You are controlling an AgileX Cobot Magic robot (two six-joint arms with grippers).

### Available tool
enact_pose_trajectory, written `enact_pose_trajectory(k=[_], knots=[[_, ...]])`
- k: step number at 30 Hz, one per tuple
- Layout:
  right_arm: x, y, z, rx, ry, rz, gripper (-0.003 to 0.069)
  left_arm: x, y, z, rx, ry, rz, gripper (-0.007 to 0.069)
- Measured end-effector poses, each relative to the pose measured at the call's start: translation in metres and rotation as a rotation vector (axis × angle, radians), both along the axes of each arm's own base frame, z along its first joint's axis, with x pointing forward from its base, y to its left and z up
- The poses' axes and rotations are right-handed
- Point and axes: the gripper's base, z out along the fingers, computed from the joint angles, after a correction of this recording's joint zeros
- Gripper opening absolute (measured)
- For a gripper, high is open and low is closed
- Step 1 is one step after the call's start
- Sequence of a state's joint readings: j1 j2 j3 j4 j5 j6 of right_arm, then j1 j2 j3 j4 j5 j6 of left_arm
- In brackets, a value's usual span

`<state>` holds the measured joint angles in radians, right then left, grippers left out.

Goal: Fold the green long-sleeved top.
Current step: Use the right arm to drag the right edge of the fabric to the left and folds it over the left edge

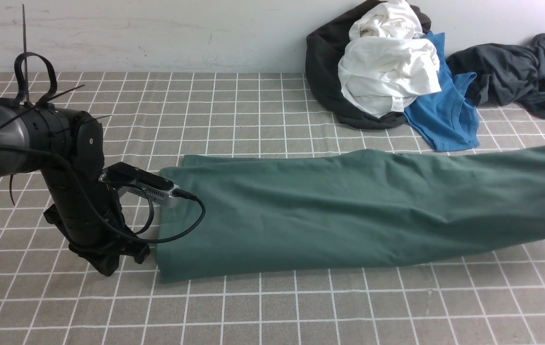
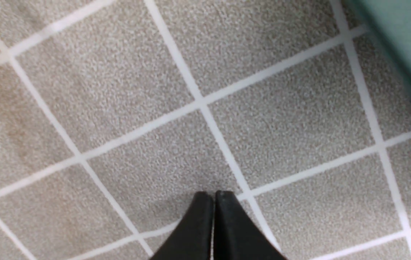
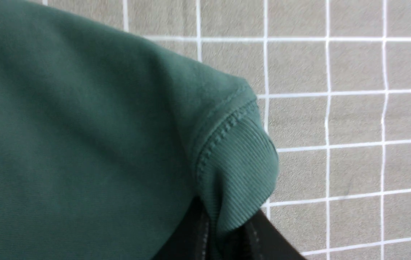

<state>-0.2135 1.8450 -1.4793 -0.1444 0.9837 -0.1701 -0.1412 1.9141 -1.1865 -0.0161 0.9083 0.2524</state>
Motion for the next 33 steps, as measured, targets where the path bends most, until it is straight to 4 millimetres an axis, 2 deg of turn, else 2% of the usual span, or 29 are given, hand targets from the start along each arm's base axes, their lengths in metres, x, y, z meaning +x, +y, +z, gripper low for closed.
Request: enact_pose_trajectory(k=[3, 5, 9, 11, 12, 13, 14, 15, 16, 17, 20, 22, 23, 24, 26, 28, 29, 30, 32, 33], knots=[[0.001, -0.001, 0.012, 0.001, 0.005, -0.009, 0.0062, -0.001, 0.0, 0.002, 0.0, 0.0, 0.0, -0.0007], [0.002, -0.001, 0.029, 0.002, -0.006, -0.018, 0.0062, -0.002, 0.0, 0.014, -0.003, -0.019, 0.0, -0.0007], [0.002, 0.016, 0.081, 0.051, -0.12, 0.009, 0.0062, -0.007, 0.001, 0.065, -0.017, -0.162, -0.004, -0.0007], [0.003, 0.043, 0.114, 0.094, -0.205, 0.095, 0.0062, -0.012, 0.003, 0.099, -0.024, -0.267, -0.008, -0.0007], [0.003, 0.053, 0.123, 0.108, -0.224, 0.124, 0.0062, -0.015, 0.003, 0.112, -0.029, -0.304, -0.008, -0.0007], [0.004, 0.078, 0.139, 0.141, -0.272, 0.203, 0.0062, -0.02, 0.005, 0.13, -0.025, -0.359, -0.012, -0.0007], [0.004, 0.09, 0.145, 0.155, -0.289, 0.237, 0.0062, -0.024, 0.006, 0.141, -0.027, -0.391, -0.013, -0.0007], [0.004, 0.098, 0.149, 0.163, -0.301, 0.259, 0.0062, -0.024, 0.006, 0.141, -0.025, -0.392, -0.013, -0.0007], [0.005, 0.128, 0.158, 0.189, -0.328, 0.34, 0.0062, -0.032, 0.008, 0.162, -0.024, -0.454, -0.016, -0.0007], [0.005, 0.15, 0.161, 0.204, -0.337, 0.395, 0.0062, -0.038, 0.009, 0.174, -0.025, -0.49, -0.016, -0.0007], [0.007, 0.213, 0.154, 0.242, -0.334, 0.545, 0.0062, -0.055, 0.012, 0.197, -0.03, -0.564, -0.016, -0.0007], [0.008, 0.257, 0.137, 0.272, -0.305, 0.639, 0.0062, -0.064, 0.013, 0.208, -0.035, -0.596, -0.015, -0.0007], [0.008, 0.266, 0.133, 0.276, -0.296, 0.656, 0.0062, -0.066, 0.013, 0.21, -0.035, -0.601, -0.015, -0.0007], [0.007, 0.296, 0.117, 0.303, -0.267, 0.713, 0.0062, -0.07, 0.014, 0.214, -0.036, -0.609, -0.014, -0.0007], [0.005, 0.34, 0.089, 0.339, -0.237, 0.786, 0.0062, -0.074, 0.014, 0.217, -0.035, -0.609, -0.014, -0.0007], [0.002, 0.374, 0.064, 0.358, -0.22, 0.837, 0.0062, -0.075, 0.015, 0.217, -0.035, -0.609, -0.014, -0.0007], [0.001, 0.38, 0.059, 0.36, -0.212, 0.846, 0.0062, -0.075, 0.015, 0.217, -0.035, -0.609, -0.014, -0.0007], [-0.002, 0.4, 0.043, 0.376, -0.21, 0.863, 0.0062, -0.075, 0.015, 0.216, -0.035, -0.607, -0.014, -0.0007], [-0.002, 0.41, 0.032, 0.386, -0.204, 0.864, 0.0062, -0.075, 0.015, 0.215, -0.034, -0.602, -0.014, -0.0007], [-0.001, 0.424, 0.011, 0.403, -0.188, 0.852, 0.0062, -0.075, 0.015, 0.213, -0.034, -0.596, -0.015, -0.0007]])
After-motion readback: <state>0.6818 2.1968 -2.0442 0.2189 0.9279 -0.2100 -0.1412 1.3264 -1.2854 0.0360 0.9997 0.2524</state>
